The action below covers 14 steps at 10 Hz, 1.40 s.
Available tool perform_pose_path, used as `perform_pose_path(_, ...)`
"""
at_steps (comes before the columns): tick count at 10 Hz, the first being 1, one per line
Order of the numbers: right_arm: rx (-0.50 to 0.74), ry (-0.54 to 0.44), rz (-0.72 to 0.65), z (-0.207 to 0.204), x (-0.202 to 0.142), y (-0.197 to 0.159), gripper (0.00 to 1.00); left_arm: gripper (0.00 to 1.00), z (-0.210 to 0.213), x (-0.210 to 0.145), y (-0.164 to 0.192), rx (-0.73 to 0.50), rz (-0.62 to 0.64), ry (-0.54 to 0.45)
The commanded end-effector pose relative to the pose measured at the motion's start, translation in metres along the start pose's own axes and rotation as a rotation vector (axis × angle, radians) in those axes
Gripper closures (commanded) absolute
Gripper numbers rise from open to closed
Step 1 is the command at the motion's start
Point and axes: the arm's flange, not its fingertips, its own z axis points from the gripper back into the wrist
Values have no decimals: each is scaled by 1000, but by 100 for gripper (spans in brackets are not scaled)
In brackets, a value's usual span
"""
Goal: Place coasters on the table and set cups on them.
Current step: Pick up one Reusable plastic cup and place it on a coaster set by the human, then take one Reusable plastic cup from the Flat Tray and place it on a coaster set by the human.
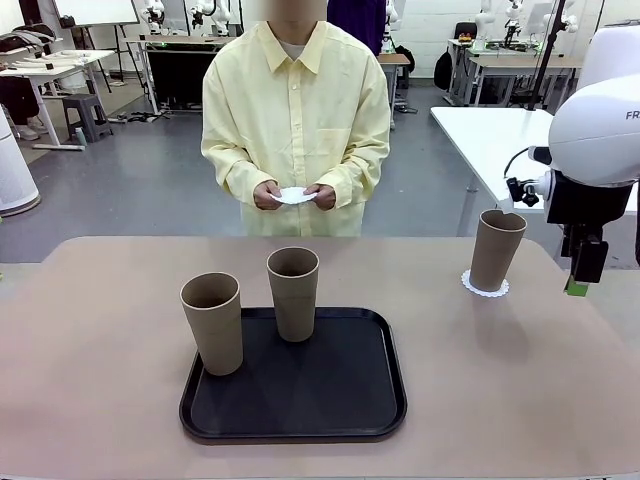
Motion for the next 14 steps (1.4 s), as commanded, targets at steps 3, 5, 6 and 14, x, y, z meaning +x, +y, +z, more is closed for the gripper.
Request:
perform_pose_path(3, -29, 20, -14, -5, 1, 1, 0, 0, 1, -1, 0, -9, -9, -2)
perform_pose_path(5, -29, 20, -14, -5, 1, 1, 0, 0, 1, -1, 0, -9, -9, -2)
perform_pose_path(6, -29, 20, -14, -5, 1, 1, 0, 0, 1, -1, 0, -9, -9, -2)
perform_pose_path(14, 91, -265, -616, -4, -28, 3, 0, 0, 1, -1, 0, -9, -9, -2)
